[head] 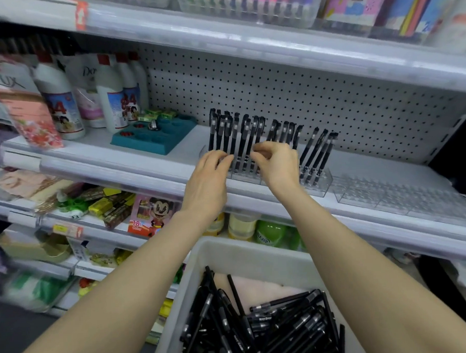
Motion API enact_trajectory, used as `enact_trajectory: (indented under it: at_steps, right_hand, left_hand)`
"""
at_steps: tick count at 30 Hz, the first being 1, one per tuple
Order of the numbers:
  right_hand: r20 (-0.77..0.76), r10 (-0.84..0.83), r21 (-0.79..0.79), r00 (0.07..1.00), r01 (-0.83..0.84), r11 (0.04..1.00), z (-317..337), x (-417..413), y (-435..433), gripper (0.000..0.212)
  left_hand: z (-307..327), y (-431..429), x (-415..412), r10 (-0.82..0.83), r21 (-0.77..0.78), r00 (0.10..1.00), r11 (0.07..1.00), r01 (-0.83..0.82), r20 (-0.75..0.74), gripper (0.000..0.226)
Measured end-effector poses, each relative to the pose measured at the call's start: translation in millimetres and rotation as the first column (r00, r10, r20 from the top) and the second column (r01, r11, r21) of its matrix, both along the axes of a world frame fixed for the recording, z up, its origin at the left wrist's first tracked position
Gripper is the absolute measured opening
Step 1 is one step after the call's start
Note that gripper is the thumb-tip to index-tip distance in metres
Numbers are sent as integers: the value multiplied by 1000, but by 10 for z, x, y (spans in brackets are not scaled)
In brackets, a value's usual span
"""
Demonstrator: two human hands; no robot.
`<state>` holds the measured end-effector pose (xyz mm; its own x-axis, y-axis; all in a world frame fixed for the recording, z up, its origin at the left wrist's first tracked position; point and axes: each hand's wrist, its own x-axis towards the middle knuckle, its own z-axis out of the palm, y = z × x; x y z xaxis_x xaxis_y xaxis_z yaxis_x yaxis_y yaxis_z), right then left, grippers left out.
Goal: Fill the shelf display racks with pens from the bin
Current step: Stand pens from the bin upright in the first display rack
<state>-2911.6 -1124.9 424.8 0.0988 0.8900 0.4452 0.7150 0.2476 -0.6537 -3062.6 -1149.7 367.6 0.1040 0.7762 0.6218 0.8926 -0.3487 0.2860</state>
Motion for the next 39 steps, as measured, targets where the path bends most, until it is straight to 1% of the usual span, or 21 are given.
enact_trajectory:
  at_steps: [3,5,8,10,12,14,18,20,23,25,27,29,30,32,33,35,37,39]
  right_hand:
    - [-24,34,-17,999,-35,999,-221,145,-285,17]
    - [-33,51,-39,998,-52,998,-431,253,-509,12]
    - [23,55,-133,998,-51,990,-764,402,-876,8]
    - [78,87,-242,993,-66,968,-984,460,-1063,9]
    - [81,161,-398,984,-115,910,-1176,469,-1188,12]
    - [59,247,-517,967,-182,836,-1334,452,-1268,13]
    - [89,468,-626,879,-317,713,-1595,374,-1331,18]
    - [111,513,-643,851,-332,690,-1654,311,-1337,17]
    - [150,537,-643,830,-331,691,-1664,239,-1348,16]
    - [143,528,-655,837,-320,685,-1655,236,-1338,16]
    - [112,487,-654,866,-304,692,-1613,265,-1314,21]
    - [53,425,-646,904,-293,704,-1524,318,-1280,27]
    - [8,397,-643,918,-299,705,-1455,351,-1270,29]
    - [-99,360,-638,928,-337,692,-1298,429,-1265,29]
    - [-145,354,-629,924,-362,688,-1223,469,-1264,27]
    - [-189,343,-588,920,-386,711,-1098,563,-1252,23]
    - [-212,322,-550,923,-385,741,-961,669,-1237,20]
    - [-282,286,-518,916,-396,759,-798,788,-1219,15]
  left_hand:
    - [-129,-272,108,-64,6,996,998,64,66,43]
    - [-292,-431,172,-100,-24,993,994,102,69,33]
    - [-631,-571,196,-111,-81,992,990,116,57,24]
    - [-848,-607,176,-105,-135,994,985,109,37,21]
    - [-974,-625,148,-100,-191,995,977,96,-11,17]
    - [-1014,-622,132,-94,-212,995,974,83,-43,18]
    - [-1016,-627,144,-88,-230,994,970,73,-57,25]
    - [-1020,-641,143,-83,-227,995,972,67,-61,24]
    - [-1015,-653,139,-73,-221,995,974,55,-75,21]
    - [-1005,-651,151,-75,-232,994,971,54,-82,21]
    - [-987,-657,160,-75,-247,994,967,55,-76,21]
    - [-967,-688,171,-86,-226,995,971,74,-43,21]
    - [-953,-708,178,-114,-198,993,974,108,-18,27]
    - [-890,-755,197,-231,-156,973,962,226,-10,44]
    - [-857,-771,205,-299,-147,953,945,291,-36,48]
    - [-818,-783,224,-397,-143,911,914,380,-115,48]
    - [-808,-778,242,-417,-154,893,906,394,-171,43]
    - [-803,-764,257,-417,-148,895,906,396,-159,36]
